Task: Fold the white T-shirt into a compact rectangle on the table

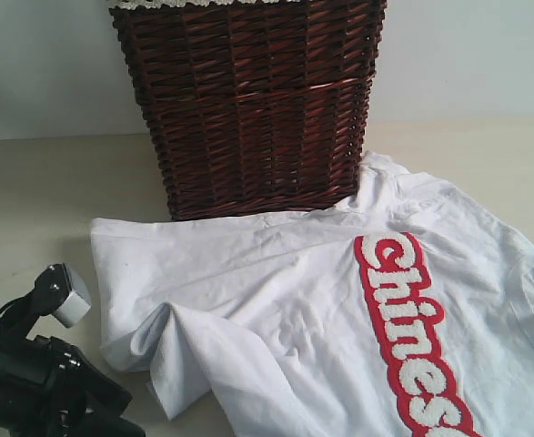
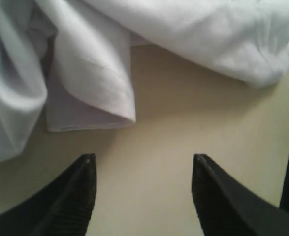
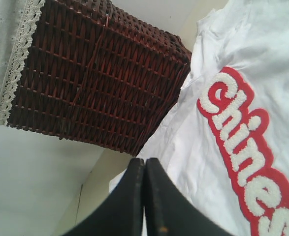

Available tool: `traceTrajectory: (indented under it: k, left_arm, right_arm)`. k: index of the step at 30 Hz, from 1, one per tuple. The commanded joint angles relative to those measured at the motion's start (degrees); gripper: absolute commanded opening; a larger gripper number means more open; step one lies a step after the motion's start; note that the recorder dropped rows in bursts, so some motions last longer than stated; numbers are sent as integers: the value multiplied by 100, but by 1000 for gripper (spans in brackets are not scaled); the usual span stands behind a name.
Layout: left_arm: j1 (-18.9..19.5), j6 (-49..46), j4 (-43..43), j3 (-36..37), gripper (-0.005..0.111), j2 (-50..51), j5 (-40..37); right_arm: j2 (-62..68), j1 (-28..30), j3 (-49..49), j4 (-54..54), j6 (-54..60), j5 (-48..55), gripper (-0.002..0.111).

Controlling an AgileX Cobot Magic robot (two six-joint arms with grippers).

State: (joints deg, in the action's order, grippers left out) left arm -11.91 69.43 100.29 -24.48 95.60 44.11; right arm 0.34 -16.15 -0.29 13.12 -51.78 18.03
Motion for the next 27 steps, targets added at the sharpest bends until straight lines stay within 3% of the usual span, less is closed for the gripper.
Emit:
traceTrajectory:
  k: [1, 10, 20, 27]
  left_arm:
    - [-7, -31, -34, 15, 57, 130, 71]
    - [-21, -31, -207, -161, 57, 193, 78]
    - [-1013, -155, -526, -423, 56, 600, -230]
    - [-1141, -155, -1060, -567, 51, 625, -333]
  right_arm:
    - [-34, -3, 29, 0, 22, -64, 0]
    - [-34, -3, 29, 0, 22, -64, 0]
    - [-34, -3, 29, 0, 22, -64, 0]
    - [-34, -3, 29, 0, 22, -64, 0]
